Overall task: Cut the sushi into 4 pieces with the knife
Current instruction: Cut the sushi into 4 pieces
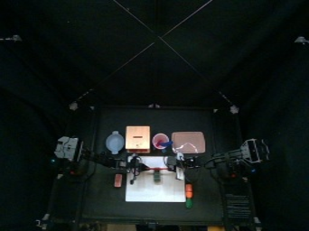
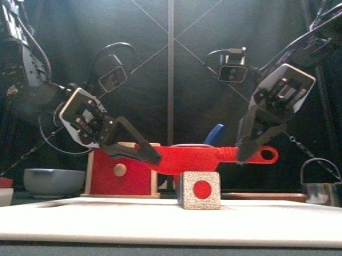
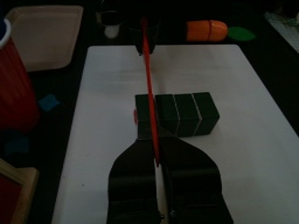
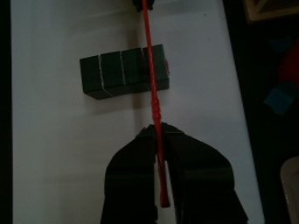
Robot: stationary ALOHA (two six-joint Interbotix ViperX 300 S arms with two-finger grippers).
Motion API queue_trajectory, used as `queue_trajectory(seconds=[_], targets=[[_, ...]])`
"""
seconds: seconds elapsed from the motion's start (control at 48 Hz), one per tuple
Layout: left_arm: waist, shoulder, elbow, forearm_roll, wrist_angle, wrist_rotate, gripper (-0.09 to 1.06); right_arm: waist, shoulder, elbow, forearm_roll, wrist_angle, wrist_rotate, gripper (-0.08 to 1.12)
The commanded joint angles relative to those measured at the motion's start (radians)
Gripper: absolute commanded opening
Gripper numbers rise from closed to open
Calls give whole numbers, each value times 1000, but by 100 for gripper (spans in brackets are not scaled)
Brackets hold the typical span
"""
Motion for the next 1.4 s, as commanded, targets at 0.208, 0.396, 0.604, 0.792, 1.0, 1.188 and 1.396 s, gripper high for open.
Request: queue_trajectory(seconds=[0.208,0.396,0.604,0.792,1.0,1.188,1.396], targets=[[-31,-2,-41,-14,11,-2,21,-2,8,-38,5,-9,2,6],[-48,-3,-41,-29,28,-2,21,9,23,-46,8,-9,2,6],[-52,5,-43,-41,32,-2,21,9,43,-48,6,-9,2,6],[-52,32,-46,-67,43,-2,21,12,94,-49,9,-8,3,6],[-44,84,-66,-112,77,8,21,3,138,-48,9,-11,3,6],[-38,100,-84,-115,115,11,21,-2,146,-49,3,-11,2,6],[17,87,-86,-98,118,18,20,-44,143,-49,-2,-11,0,6]])
